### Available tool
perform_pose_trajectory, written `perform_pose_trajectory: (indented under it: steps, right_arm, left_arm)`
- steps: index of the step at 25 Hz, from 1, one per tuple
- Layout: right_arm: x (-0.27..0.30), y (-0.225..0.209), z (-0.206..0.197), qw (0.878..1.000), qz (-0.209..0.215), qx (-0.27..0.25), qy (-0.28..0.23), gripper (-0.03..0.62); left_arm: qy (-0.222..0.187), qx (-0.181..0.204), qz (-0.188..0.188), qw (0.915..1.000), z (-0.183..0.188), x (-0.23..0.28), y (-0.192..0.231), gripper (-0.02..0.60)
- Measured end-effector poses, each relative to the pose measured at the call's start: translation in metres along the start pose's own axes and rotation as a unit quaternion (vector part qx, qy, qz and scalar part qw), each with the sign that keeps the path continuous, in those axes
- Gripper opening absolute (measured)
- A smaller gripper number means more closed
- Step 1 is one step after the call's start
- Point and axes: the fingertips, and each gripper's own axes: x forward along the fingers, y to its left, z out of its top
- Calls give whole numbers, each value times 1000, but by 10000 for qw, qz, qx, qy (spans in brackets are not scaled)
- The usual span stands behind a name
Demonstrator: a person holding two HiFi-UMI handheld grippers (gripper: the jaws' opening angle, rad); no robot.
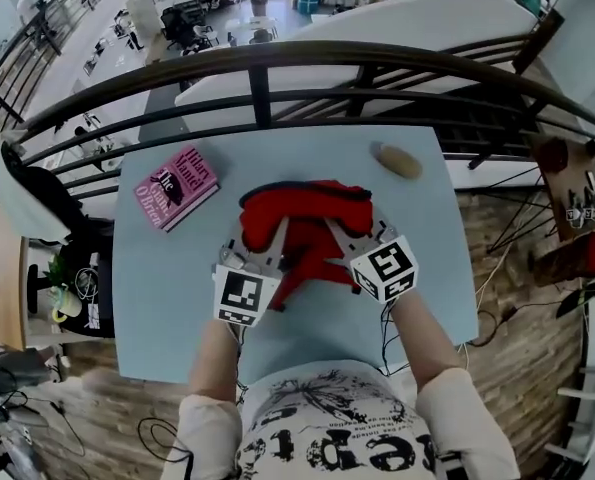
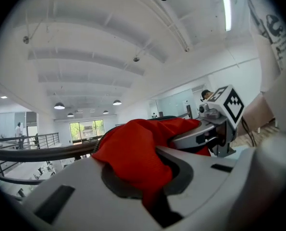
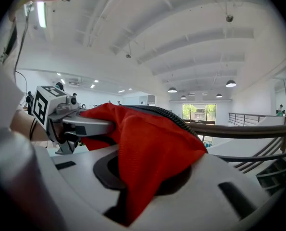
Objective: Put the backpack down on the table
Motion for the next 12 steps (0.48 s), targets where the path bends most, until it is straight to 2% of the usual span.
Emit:
perform_pose_trajectory:
  steps: [5,12]
  right_arm:
    - [-7,4,-15,9997,-22,157,203,71]
    - [-17,20,-33,9987,-90,333,380,75]
  left_arm:
    - [74,-193,-100,9997,-12,-3,-11,34]
    - [91,-345,-1,9994,-28,-20,-25,34]
